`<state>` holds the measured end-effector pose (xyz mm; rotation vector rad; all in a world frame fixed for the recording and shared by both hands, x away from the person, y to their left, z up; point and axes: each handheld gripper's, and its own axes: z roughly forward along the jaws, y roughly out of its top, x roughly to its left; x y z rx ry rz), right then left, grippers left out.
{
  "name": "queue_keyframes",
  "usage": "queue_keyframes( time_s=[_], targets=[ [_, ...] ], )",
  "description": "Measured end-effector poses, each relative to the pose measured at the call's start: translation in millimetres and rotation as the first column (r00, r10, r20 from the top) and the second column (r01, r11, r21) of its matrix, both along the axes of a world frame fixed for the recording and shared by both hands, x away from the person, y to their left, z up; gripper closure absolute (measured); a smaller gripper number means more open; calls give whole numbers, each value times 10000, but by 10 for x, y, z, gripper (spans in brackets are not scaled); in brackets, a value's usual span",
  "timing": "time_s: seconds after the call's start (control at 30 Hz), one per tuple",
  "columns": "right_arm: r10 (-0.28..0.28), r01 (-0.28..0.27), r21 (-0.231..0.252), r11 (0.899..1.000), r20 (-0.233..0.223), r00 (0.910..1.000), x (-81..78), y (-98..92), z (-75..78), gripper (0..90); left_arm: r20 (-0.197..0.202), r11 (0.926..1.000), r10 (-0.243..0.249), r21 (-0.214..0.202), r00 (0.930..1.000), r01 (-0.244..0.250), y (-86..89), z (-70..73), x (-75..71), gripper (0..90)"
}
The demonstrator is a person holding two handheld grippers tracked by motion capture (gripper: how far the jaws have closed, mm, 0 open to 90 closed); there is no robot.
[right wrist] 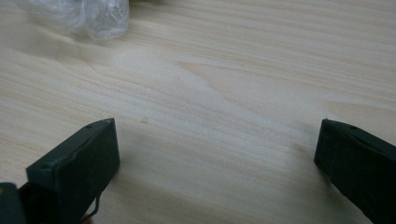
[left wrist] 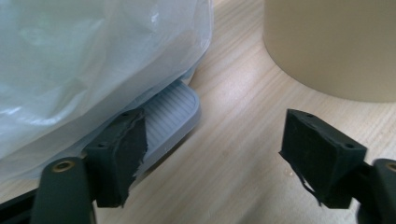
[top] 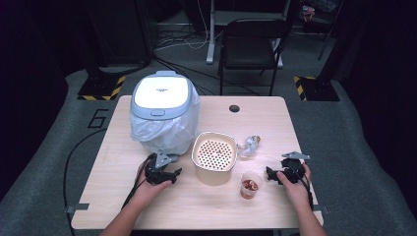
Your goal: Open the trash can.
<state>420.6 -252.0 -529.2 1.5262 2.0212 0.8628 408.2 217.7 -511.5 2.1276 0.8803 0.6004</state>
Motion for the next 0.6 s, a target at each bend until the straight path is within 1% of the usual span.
queue_keyframes(
  time_s=[0.1, 0.17, 0.2, 0.27, 0.43, 0.5, 0.53, 0.57, 0.6],
  targets=[
    [4, -4, -4, 10000, -2, 10000, 0, 0, 0, 0, -24, 10000, 23, -25, 10000, -23, -7, -14, 11, 174],
    [2, -2, -3, 10000, 0, 10000, 0, 0, 0, 0, -96, 10000, -54, -71, 9999, 53, -18, -28, 14, 143],
    [2, -2, -3, 10000, 0, 10000, 0, 0, 0, 0, -6, 10000, -23, 29, 10000, 23, -26, -36, 12, 143],
    [7, -7, -8, 10000, -2, 10000, 0, -1, 0, 0, -21, 10000, 0, 77, 10000, 1, -31, -41, 9, 142],
    [9, -9, -8, 10000, -2, 10000, 0, -1, 0, 0, -158, 9995, 238, -212, 9996, -242, -28, -42, 16, 142],
    [2, -2, -1, 10000, -1, 10000, 0, 0, 0, 0, 59, 9995, 306, -76, 9995, -305, -46, -68, 10, 143],
    [2, -2, -1, 10000, -1, 10000, 0, 0, 0, 0, 59, 9995, 306, -76, 9995, -305, -46, -68, 10, 143],
    [22, -22, -21, 10000, -6, 10000, 0, -2, 0, 0, 203, 9995, 312, 90, 9993, -314, -58, -82, 5, 143],
    [8, -8, -12, 10000, -5, 10000, 0, 0, 0, 0, 387, 9990, 405, 160, 9984, -412, -77, -100, -6, 143]
  ],
)
